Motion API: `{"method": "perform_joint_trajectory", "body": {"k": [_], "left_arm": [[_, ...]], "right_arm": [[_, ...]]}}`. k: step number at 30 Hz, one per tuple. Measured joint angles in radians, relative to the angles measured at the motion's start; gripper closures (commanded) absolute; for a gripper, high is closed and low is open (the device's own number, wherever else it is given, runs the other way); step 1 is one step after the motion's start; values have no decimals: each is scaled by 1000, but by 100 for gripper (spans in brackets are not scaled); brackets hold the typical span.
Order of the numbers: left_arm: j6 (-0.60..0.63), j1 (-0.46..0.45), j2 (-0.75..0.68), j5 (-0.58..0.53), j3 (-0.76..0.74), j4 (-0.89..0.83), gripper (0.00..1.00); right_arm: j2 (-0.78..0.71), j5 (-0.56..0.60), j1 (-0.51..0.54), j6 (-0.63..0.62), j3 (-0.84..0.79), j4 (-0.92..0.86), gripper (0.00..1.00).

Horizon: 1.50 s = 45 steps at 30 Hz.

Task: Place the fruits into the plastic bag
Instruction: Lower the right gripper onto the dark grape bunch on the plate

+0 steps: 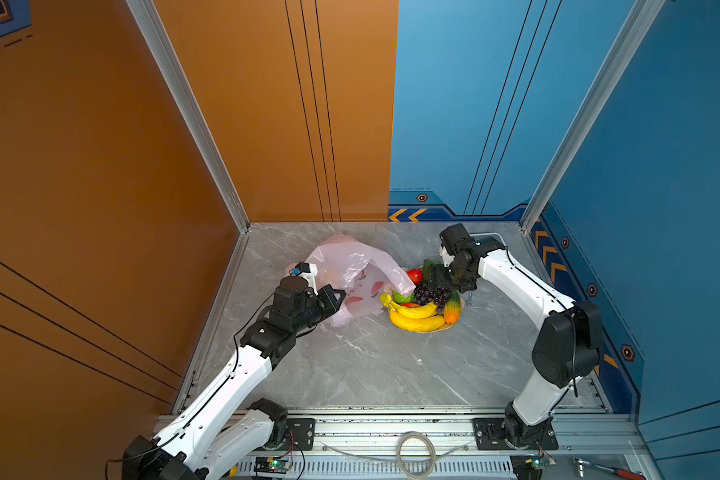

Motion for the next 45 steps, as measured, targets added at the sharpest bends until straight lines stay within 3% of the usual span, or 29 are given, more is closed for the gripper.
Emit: {"method": "perform_joint_trajectory", "body": {"k": [25, 31, 37, 45], "left_arm": [[0, 7, -13, 7, 0, 0, 100], [0, 8, -15, 7, 0, -1, 100], [0, 9, -15, 7, 0, -1, 100], [0, 12, -15, 7, 0, -1, 100]], "right_arm": [[166, -8, -30, 8, 65, 16, 10], [190, -5, -33, 8, 71, 16, 14], [204, -1, -37, 8, 75, 16, 23], [205, 1, -37, 6, 80, 16, 46]]}}
